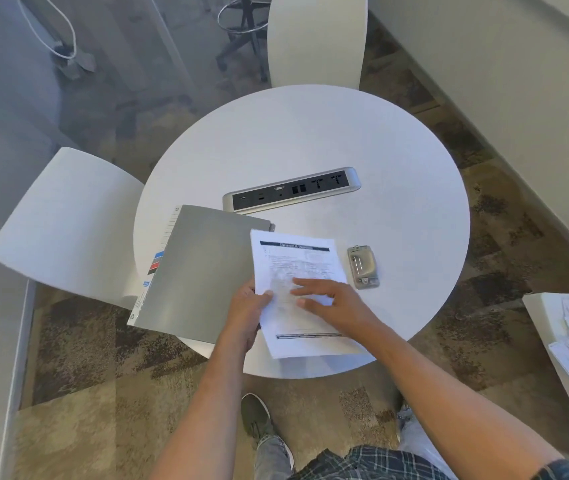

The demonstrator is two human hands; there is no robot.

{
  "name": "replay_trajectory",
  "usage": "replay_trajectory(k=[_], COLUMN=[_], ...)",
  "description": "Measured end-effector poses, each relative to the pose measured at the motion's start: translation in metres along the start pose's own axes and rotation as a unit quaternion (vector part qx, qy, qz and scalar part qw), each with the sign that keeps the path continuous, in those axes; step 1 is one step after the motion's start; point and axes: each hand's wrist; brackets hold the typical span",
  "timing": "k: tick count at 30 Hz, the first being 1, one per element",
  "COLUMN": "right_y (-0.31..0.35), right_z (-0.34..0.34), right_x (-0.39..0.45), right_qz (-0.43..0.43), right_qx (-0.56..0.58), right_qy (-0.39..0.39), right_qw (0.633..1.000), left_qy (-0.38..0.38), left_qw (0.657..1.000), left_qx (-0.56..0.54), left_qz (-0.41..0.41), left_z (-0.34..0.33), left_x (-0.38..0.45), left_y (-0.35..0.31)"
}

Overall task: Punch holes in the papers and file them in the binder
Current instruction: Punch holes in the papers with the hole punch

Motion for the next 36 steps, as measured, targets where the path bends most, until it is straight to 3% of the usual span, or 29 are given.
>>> replay_trajectory(k=[4,7,15,36], right_y=[-0.031,-0.053,-0.082,-0.083], right_z=[0.029,0.055,0.088,0.087], right_x=[0.006,0.003,0.015,0.015], right_qz=[-0.101,-0.156,-0.205,-0.228], right_qx=[0.000,0.029,0.146,0.152], right_qy=[-0.257,-0.338,-0.277,-0.229], right_qw=[0.961,0.928,0.927,0.934], left_qy=[-0.069,-0.091,-0.100,-0.126], left_qw=[0.994,0.991,0.995,0.991], left_qx=[0.079,0.094,0.019,0.035], left_qz=[0.026,0.010,-0.008,-0.011], left_z=[0.011,0.014,0.006,-0.019], left_x=[0.012,0.017,0.028,0.062], left_y=[0.018,0.027,0.040,0.037])
Point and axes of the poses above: each hand's wrist, its own x-axis towards the middle knuckle, its own z-axis out of the back of the hand, y = z × x
